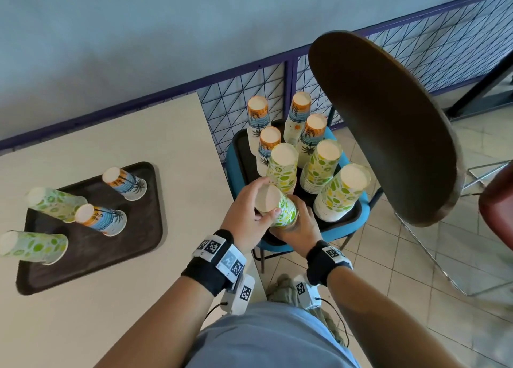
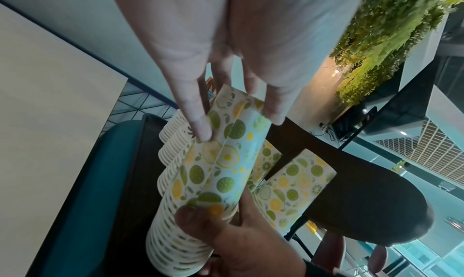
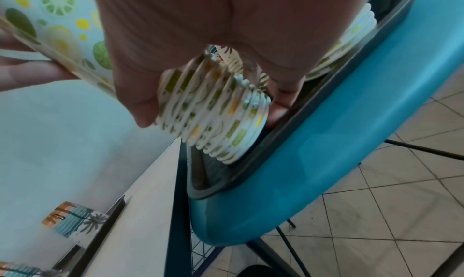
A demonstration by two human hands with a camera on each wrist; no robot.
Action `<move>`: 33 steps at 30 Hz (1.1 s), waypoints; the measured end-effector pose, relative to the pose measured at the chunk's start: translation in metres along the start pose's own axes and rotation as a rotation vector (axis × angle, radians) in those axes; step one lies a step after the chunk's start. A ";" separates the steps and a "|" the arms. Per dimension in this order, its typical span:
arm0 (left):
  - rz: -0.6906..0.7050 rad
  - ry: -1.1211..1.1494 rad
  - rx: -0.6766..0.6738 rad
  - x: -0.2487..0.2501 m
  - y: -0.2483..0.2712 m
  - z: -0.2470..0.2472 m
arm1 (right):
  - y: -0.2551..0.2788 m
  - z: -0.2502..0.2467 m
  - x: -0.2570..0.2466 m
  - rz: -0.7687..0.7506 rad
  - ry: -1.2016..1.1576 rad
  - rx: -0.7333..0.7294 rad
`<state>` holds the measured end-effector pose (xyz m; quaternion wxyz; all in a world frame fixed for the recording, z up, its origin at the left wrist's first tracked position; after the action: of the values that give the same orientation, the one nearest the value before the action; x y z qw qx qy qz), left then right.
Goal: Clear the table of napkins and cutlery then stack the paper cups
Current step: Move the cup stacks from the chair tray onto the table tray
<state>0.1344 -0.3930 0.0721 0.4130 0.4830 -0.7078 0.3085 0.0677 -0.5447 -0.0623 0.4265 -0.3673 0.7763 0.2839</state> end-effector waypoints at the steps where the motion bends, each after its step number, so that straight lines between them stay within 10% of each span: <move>1: -0.004 0.033 0.008 0.000 -0.001 -0.001 | -0.001 -0.001 0.000 0.004 -0.030 -0.003; 23: -0.308 0.517 -0.126 -0.016 0.011 0.005 | 0.048 -0.034 -0.076 -0.130 -0.272 -0.270; 33: -0.328 0.571 -0.033 -0.016 0.017 -0.007 | 0.029 -0.147 0.017 0.112 0.040 0.510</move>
<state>0.1235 -0.3745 0.0606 0.6468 0.4778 -0.4810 0.3492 -0.0289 -0.6451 -0.0037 0.4735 -0.2099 0.8502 0.0947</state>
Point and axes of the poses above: each hand's wrist, its own y-axis away from the middle knuckle, its own z-axis out of the palm, x = y × z, the point moved 8 cm from there along -y, towards the middle knuckle, and after that the axes turned 13 degrees about x, right-handed, at the moved point
